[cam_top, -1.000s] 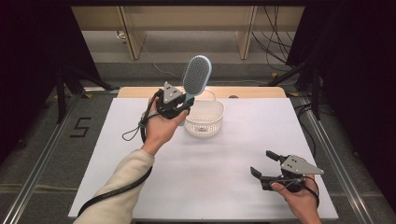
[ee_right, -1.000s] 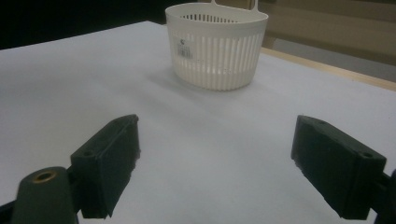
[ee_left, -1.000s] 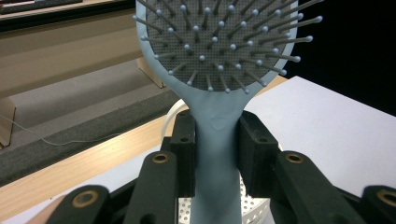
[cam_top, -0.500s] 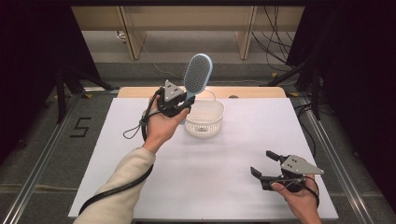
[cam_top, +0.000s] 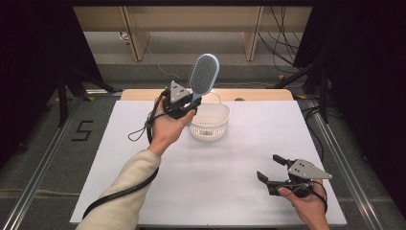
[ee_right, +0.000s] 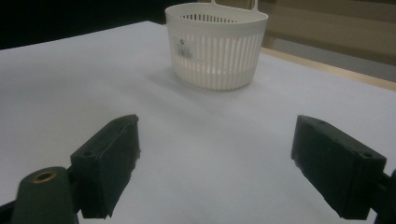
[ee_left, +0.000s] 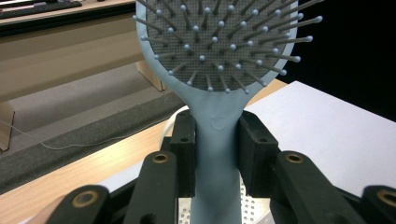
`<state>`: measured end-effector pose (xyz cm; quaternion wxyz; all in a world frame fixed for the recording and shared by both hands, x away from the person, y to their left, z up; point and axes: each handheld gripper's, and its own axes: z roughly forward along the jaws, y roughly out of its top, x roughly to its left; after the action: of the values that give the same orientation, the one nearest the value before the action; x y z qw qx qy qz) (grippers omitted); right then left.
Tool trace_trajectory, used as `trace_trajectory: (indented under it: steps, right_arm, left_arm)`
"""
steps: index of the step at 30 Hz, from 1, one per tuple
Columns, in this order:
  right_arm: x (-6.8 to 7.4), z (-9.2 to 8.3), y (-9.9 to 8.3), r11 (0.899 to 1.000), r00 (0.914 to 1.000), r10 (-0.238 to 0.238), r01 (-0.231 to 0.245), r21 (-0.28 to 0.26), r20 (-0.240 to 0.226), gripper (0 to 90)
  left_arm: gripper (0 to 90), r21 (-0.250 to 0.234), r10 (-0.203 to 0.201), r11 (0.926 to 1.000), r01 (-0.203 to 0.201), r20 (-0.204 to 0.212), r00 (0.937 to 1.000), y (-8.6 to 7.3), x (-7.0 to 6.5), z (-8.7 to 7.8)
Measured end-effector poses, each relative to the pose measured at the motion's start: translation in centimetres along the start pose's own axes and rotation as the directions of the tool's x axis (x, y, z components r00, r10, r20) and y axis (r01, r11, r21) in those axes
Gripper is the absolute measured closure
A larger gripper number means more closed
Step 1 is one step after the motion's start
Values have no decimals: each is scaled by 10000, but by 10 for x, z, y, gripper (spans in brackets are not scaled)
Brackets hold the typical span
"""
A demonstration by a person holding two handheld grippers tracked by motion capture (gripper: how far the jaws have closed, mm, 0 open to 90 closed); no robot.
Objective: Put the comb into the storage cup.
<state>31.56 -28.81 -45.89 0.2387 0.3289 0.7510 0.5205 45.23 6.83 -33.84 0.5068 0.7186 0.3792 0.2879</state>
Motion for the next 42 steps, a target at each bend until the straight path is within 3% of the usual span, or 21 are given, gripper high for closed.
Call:
trace_trajectory:
  steps: [42]
  right_arm:
    - [0,0,0,10000,10000,36,-36,-18,-38,161]
  left_arm:
    - [700,-22,24,10000,-24,-2,10000,8,-2,13]
